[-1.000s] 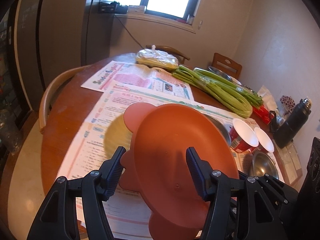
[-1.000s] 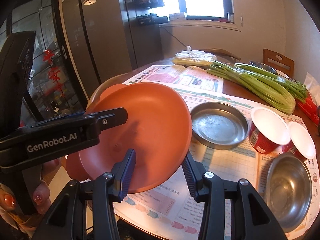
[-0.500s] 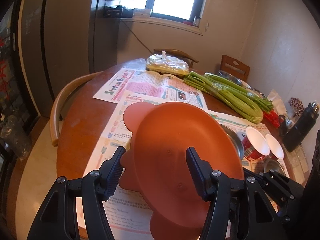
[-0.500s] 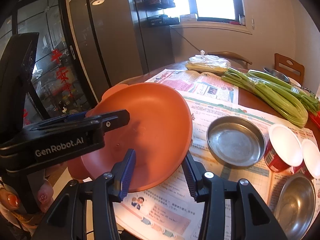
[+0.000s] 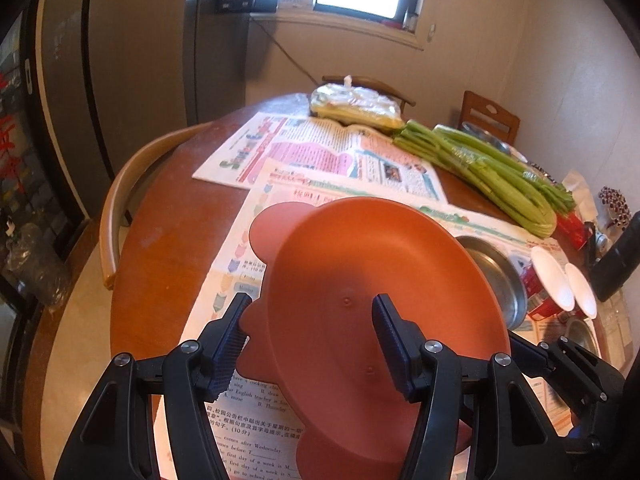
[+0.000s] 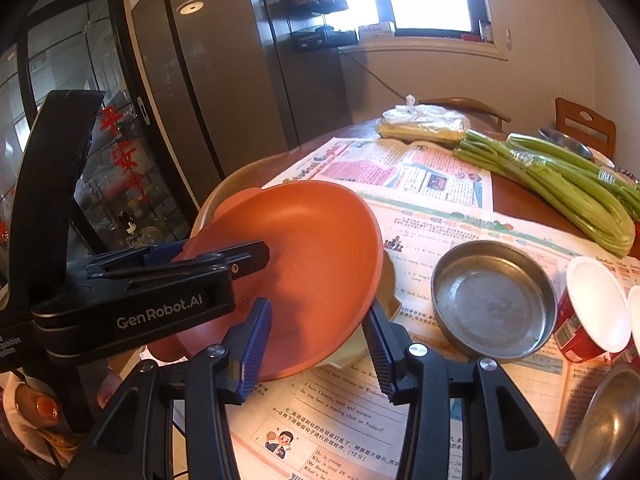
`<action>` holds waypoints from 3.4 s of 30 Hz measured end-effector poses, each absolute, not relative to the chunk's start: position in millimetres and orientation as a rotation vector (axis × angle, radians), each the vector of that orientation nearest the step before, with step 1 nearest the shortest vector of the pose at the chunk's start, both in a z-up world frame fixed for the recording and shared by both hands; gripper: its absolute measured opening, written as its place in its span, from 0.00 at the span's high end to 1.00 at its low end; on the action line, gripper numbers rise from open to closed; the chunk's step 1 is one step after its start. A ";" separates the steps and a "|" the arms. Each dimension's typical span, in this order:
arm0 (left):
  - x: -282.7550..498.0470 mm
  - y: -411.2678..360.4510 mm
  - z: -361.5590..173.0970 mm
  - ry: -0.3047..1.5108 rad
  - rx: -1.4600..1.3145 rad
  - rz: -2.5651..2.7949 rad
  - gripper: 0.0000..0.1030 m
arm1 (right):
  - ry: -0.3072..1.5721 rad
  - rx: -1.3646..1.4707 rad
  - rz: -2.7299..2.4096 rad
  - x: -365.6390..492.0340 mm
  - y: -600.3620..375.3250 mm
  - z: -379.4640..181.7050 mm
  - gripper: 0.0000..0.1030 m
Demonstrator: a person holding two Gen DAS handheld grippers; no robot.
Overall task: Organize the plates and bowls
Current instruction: 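Carry the orange plate with the left tool over the yellow shell plate, then lower the orange plate onto the yellow shell plate with the left tool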
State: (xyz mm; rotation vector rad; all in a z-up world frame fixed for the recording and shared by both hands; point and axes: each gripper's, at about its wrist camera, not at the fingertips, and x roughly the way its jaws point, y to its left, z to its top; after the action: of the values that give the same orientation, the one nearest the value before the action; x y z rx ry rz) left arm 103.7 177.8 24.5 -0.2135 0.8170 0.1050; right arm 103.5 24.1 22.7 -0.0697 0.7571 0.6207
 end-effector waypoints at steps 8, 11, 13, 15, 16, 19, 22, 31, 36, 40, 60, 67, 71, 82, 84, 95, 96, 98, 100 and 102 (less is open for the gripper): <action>112.0 181.0 9.0 0.852 -0.215 0.114 0.39 | 0.797 -0.062 0.631 108.8 28.6 6.9 0.54; 115.2 179.9 5.2 0.861 -0.207 0.119 0.39 | 0.803 -0.064 0.627 110.5 29.4 3.2 0.54; 117.3 180.6 2.4 0.868 -0.205 0.121 0.39 | 0.802 -0.066 0.623 111.3 29.5 2.1 0.54; 119.5 181.2 -1.3 0.877 -0.204 0.120 0.39 | 0.801 -0.069 0.625 111.7 29.5 1.3 0.54; 120.6 181.2 -3.1 0.881 -0.202 0.121 0.39 | 0.801 -0.069 0.625 111.4 29.7 1.1 0.54; 122.7 181.1 -6.4 0.887 -0.197 0.126 0.39 | 0.803 -0.071 0.623 112.0 30.0 -0.2 0.54; 124.6 181.1 -9.7 0.893 -0.196 0.124 0.39 | 0.805 -0.077 0.619 112.1 31.1 -1.9 0.54; 127.9 179.0 -15.0 0.899 -0.184 0.131 0.39 | 0.816 -0.086 0.608 116.0 32.6 -7.7 0.54; 130.6 179.8 -18.6 0.909 -0.186 0.131 0.39 | 0.822 -0.089 0.605 119.1 32.5 -11.6 0.54; 132.0 179.9 -20.5 0.913 -0.184 0.134 0.39 | 0.831 -0.090 0.603 118.9 33.2 -13.4 0.54; 135.9 184.6 -23.2 0.918 -0.200 0.132 0.39 | 0.814 -0.139 0.579 119.4 40.7 -16.0 0.54; 134.2 187.0 -18.3 0.908 -0.195 0.142 0.39 | 0.808 -0.164 0.573 118.2 41.8 -17.1 0.54; 132.7 189.6 -15.2 0.903 -0.195 0.148 0.39 | 0.811 -0.167 0.571 118.4 41.6 -17.2 0.54; 130.6 192.8 -15.4 0.906 -0.202 0.170 0.39 | 0.804 -0.193 0.564 113.3 44.0 -13.4 0.54; 131.9 192.5 -16.4 0.911 -0.202 0.172 0.39 | 0.800 -0.199 0.567 111.4 44.2 -11.7 0.54; 131.4 182.0 -21.6 0.929 -0.186 0.161 0.39 | 0.809 -0.175 0.559 111.3 38.2 -14.2 0.54; 131.2 181.3 -22.5 0.932 -0.185 0.162 0.39 | 0.808 -0.175 0.559 111.4 38.1 -14.3 0.54; 130.7 181.0 -23.6 0.935 -0.185 0.163 0.39 | 0.807 -0.178 0.560 111.4 38.7 -14.6 0.54; 130.4 181.0 -23.7 0.934 -0.181 0.172 0.37 | 0.806 -0.181 0.565 110.5 38.5 -14.5 0.54; 129.1 181.0 -22.7 0.932 -0.177 0.175 0.37 | 0.806 -0.176 0.567 110.4 37.6 -14.6 0.54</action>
State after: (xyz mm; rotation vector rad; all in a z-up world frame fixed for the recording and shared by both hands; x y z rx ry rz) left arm 129.1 181.0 -22.7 -0.1772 0.9316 0.1753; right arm 110.4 37.6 -14.6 -0.1763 0.8059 0.5668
